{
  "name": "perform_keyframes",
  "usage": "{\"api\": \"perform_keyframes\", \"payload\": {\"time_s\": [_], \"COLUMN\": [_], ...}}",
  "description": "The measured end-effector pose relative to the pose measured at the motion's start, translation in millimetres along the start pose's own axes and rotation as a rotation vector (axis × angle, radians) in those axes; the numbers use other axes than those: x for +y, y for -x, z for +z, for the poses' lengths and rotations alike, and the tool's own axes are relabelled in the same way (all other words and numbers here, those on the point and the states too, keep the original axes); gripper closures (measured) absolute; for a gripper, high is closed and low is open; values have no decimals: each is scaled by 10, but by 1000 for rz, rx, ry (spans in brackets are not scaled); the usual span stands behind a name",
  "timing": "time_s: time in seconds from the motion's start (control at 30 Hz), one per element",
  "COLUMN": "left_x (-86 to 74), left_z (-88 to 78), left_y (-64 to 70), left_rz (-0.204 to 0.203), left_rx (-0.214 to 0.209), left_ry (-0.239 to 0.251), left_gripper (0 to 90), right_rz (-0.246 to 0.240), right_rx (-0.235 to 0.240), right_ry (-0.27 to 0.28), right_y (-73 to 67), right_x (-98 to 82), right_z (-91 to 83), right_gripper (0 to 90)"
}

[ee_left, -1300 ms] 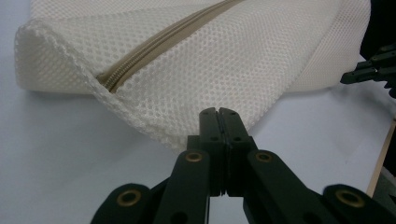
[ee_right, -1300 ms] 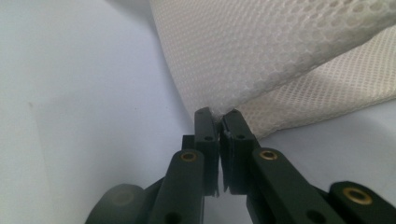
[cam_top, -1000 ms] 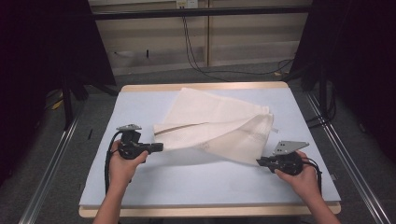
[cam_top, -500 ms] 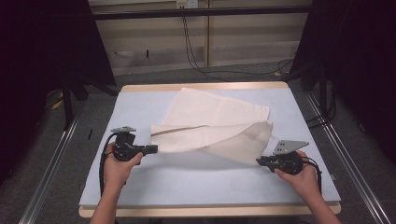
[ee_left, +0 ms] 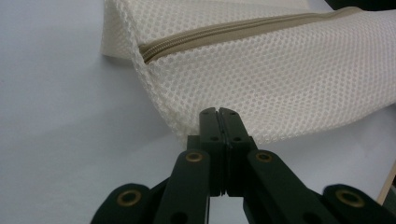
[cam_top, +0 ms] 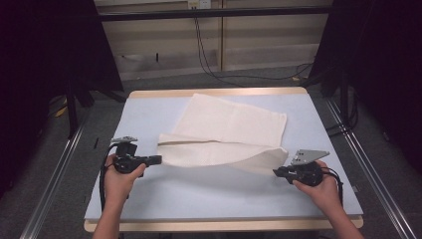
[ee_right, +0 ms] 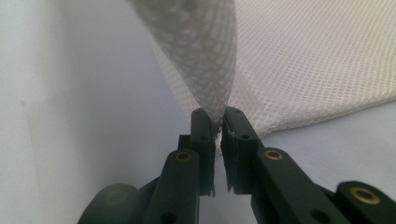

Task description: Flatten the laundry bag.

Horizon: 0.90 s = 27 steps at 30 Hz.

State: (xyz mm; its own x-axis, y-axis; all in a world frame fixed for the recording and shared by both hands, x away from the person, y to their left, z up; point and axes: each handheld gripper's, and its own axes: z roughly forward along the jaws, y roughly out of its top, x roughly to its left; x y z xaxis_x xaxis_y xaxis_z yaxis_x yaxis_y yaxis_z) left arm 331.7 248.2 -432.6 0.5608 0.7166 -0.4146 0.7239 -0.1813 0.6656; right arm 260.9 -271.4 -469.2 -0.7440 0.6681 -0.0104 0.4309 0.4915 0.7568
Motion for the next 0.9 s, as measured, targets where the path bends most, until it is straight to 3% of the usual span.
{"api": "perform_keyframes", "payload": {"time_s": [0.3,0.73,0.9], "left_x": [-3,-20,-31], "left_z": [-31,-103,-126], "left_y": [-19,-72,-95], "left_rz": [-4,-23,-27], "left_rx": [7,12,24], "left_ry": [4,21,24], "left_gripper": [896,896,896], "right_rz": [-8,-9,4], "right_rx": [1,-4,-34], "right_ry": [-9,-41,-60], "right_y": [-9,23,69], "right_x": [-9,-75,-121], "right_z": [4,-59,-101], "right_gripper": [810,708,691]}}
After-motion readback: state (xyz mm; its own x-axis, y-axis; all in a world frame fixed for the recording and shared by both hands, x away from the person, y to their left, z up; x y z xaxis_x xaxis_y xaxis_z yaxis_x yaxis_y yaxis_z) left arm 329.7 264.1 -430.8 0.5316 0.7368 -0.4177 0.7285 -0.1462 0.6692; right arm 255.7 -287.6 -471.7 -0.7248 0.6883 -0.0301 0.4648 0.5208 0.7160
